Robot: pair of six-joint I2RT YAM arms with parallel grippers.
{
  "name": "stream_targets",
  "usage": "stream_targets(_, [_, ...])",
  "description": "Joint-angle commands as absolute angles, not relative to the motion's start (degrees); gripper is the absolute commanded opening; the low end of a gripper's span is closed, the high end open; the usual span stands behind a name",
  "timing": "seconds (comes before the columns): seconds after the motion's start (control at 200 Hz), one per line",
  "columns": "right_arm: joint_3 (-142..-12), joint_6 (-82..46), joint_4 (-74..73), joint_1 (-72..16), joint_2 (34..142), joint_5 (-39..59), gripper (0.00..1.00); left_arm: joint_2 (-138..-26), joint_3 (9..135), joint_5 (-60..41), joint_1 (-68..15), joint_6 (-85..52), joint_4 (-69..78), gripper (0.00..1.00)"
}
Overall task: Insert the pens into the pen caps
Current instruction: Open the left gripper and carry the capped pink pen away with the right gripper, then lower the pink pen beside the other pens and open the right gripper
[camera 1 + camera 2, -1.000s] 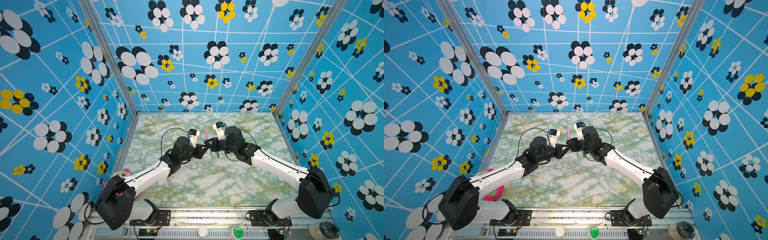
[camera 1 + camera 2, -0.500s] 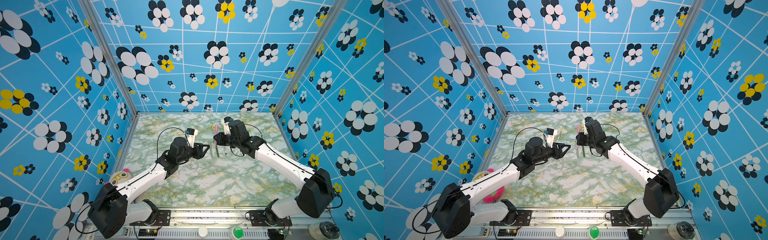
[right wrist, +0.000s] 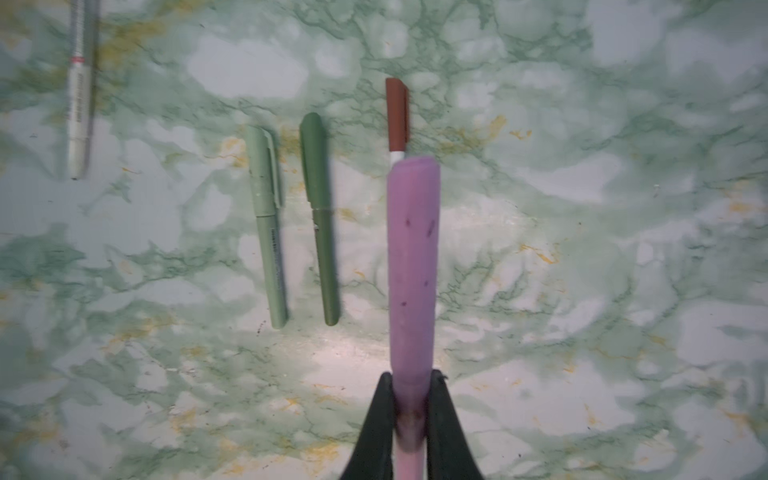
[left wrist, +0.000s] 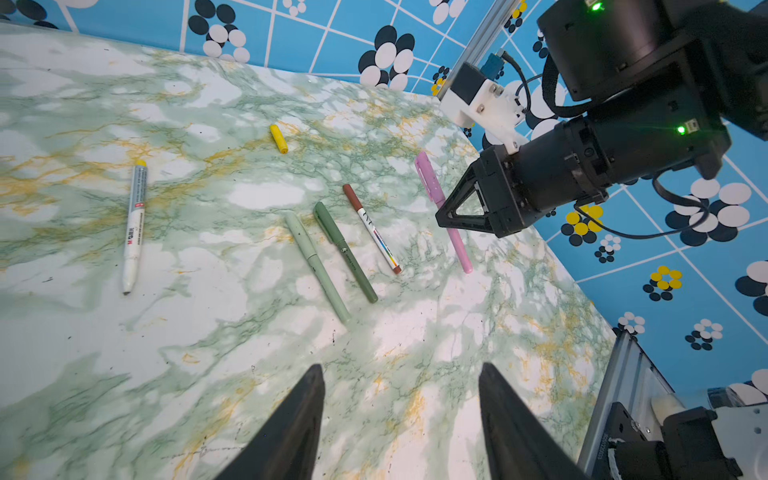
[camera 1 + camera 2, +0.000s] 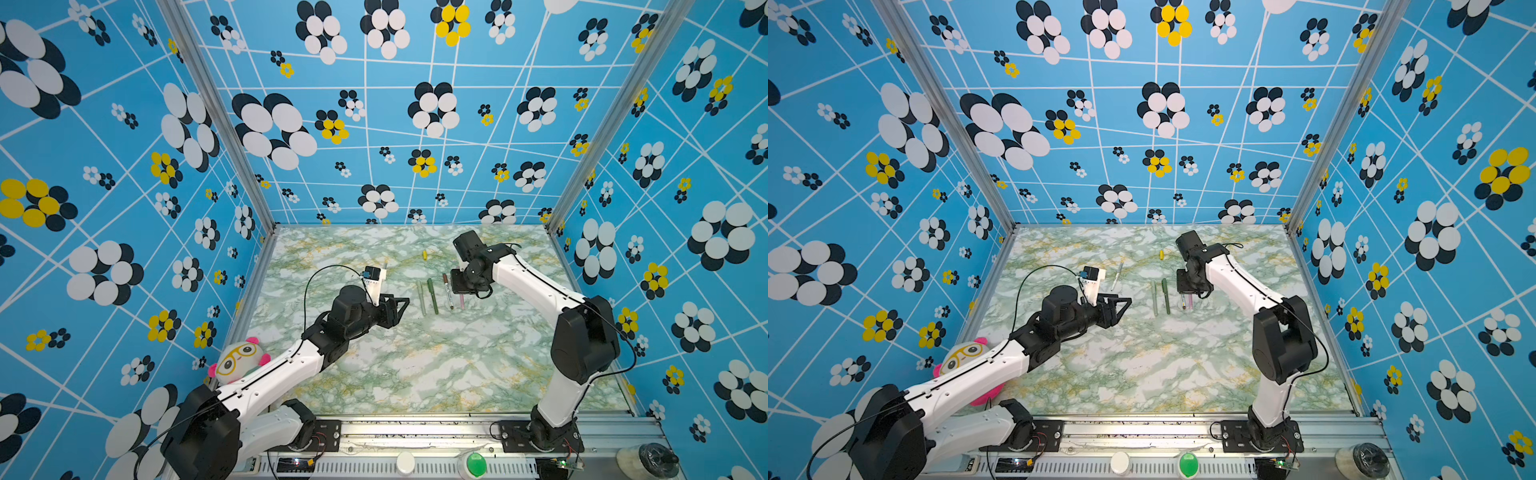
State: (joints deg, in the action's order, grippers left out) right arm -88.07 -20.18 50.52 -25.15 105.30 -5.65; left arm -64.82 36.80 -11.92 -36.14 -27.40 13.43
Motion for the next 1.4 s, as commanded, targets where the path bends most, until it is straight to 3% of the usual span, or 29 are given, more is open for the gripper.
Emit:
stream_targets(0.0, [-92.68,-17.43,59.56,-24.18,108.41,-13.41,0.0,-62.99,36.25,-10.77,-36.39,-25.73,12.74,0.6])
stream_targets(0.385, [-99.71,-17.66,61.31,-23.95,119.7,-21.5,0.0,-61.5,34.79,-9.45,-36.12,-26.54,12.95,0.61])
stream_targets(1.394, [-108.88,-18.48,59.94,-23.97,132.54,-19.45,0.01,-65.49,39.42,-10.25,-36.15,-26.69,10.74,0.61])
